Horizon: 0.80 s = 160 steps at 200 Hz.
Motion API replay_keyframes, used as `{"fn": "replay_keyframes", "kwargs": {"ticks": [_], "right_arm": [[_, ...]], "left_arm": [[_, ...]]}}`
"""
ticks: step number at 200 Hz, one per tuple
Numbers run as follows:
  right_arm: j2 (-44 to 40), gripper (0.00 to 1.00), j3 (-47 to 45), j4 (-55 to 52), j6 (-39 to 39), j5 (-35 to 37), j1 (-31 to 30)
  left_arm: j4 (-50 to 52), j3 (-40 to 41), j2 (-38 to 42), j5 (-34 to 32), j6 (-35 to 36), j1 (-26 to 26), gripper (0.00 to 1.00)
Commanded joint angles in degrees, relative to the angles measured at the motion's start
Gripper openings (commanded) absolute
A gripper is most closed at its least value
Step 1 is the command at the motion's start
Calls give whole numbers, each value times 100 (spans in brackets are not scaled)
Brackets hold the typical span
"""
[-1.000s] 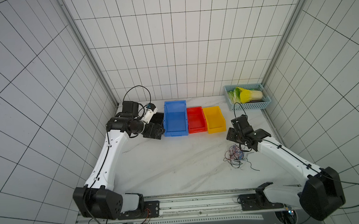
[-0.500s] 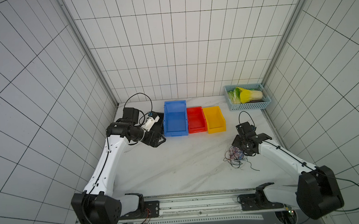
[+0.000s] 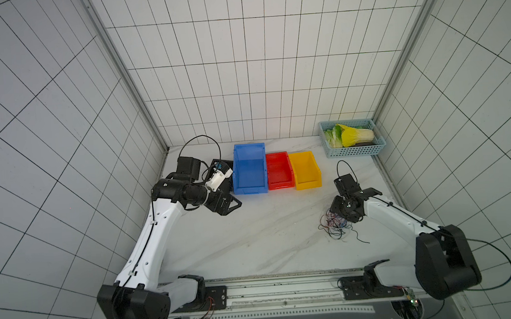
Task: Untangle and sort cables by color
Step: Move the bin to the center of the board.
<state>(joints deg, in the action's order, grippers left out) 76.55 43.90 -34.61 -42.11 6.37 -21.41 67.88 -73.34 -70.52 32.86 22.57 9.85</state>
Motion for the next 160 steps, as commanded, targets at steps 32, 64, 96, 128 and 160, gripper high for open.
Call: {"fn": "replay_keyframes", "kwargs": {"ticks": [32, 64, 96, 128, 160], "right_arm": [[194, 2, 541, -126, 438, 255, -476], [-272, 0, 621, -187, 880, 337, -704], [-764, 0, 602, -320, 1161, 351, -971], [-943, 7, 620, -494, 1099, 429, -898], [-393, 40, 922, -563, 1398, -228, 106]], "left_arm": [[-453, -32, -186, -3, -62, 609, 98], [-839, -294, -644, 117, -115, 1067, 98], [-1285, -467, -1101, 741, 221, 1374, 95], [-1771, -691, -1636, 748, 445, 1855, 95], [-1533, -1105, -2027, 741, 418, 2112, 95]]}}
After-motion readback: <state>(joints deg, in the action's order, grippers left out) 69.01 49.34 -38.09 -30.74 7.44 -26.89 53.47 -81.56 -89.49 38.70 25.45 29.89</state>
